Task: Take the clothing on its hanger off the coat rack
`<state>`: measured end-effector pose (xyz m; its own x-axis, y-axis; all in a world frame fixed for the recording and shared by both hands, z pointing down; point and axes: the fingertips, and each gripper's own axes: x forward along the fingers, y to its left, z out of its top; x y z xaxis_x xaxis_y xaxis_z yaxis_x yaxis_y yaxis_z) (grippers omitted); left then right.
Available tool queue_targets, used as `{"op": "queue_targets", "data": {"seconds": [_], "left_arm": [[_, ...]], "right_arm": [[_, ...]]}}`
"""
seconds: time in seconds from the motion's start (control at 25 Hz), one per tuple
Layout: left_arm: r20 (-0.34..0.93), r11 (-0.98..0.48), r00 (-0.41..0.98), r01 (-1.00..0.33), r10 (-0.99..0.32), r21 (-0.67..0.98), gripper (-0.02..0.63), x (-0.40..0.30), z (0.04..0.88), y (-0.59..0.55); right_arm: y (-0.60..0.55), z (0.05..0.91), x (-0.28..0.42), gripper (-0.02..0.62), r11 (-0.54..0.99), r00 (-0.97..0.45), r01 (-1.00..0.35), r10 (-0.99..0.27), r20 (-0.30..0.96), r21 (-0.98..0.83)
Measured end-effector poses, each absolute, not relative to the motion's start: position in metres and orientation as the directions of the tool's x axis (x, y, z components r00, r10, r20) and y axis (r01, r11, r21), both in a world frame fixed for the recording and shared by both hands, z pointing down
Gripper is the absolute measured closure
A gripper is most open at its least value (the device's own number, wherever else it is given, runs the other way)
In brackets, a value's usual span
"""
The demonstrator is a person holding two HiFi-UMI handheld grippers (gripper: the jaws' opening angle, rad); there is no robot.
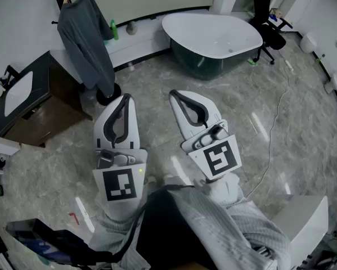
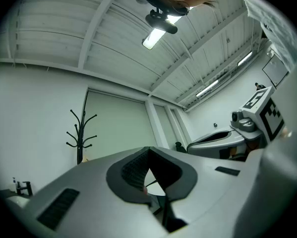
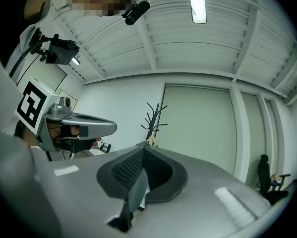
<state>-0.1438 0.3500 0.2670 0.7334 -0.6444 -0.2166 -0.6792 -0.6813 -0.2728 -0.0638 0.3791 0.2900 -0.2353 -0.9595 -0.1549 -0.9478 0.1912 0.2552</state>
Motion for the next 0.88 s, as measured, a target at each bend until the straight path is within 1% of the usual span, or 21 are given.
{"op": "queue_targets", "data": {"seconds": [0.48,0.72,0.88], "left_arm": [[-0.252,-0.690,0.733,-0.680,-0.632,-0.246,0.601,-0.135,0.269,0.345],[-0.265,-0.689,0.720,-0.692,-0.641,-0.214,0.601,-0.103,0.275,0.340],[-0.226,-0.694,0.733,-0.680,-0.642,-0.234,0.601,-0.082,0.284,0.329]], "right_arm": [[0.376,0.296,-0.056,0.594,0.187,-0.232,-0.951,-0.958,-0.168,0.245],[0.374,0.308,-0.024,0.594,0.204,-0.233,-0.960,-0.962,-0.142,0.194],[0.365,0.318,-0.005,0.592,0.221,-0.242,-0.961,-0.963,-0.119,0.165]]}}
